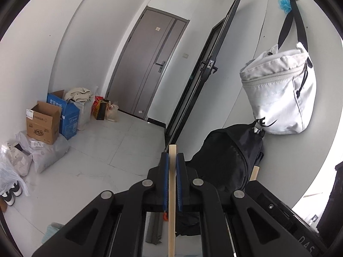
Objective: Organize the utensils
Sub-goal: 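Lift the left gripper's chopstick toward the holder while the right gripper carries its chopstick there, then open the left gripper over the holder while the right gripper releases its chopstick inside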
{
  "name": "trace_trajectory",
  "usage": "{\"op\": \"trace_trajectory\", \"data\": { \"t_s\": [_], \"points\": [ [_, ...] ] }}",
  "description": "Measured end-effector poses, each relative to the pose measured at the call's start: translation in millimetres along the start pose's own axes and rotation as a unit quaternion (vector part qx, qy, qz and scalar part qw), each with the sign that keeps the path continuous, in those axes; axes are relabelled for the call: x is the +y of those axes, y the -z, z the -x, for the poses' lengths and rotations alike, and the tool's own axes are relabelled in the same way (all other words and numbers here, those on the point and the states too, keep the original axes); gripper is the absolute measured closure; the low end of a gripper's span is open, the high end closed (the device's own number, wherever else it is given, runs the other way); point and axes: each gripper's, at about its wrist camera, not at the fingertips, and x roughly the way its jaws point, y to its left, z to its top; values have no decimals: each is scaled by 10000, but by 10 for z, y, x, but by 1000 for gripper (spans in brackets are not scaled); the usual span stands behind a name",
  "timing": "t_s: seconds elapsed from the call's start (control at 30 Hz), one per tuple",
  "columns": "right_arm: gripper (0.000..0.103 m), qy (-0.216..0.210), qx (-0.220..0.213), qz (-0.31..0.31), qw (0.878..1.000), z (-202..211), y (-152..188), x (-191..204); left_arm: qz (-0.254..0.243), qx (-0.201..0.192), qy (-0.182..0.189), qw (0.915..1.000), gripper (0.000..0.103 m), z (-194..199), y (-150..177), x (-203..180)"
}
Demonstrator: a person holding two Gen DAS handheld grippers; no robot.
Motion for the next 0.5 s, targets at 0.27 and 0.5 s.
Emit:
{"op": "trace_trajectory", "data": {
  "t_s": [0.27, 0.5],
  "points": [
    [97, -77, 157, 187, 9997, 27, 181, 32, -178, -119, 129, 9997, 100, 136, 50, -50],
    [97, -155, 266, 149, 9994, 168, 305, 38, -509, -37, 284, 9983, 100, 249, 60, -109]
  ]
}}
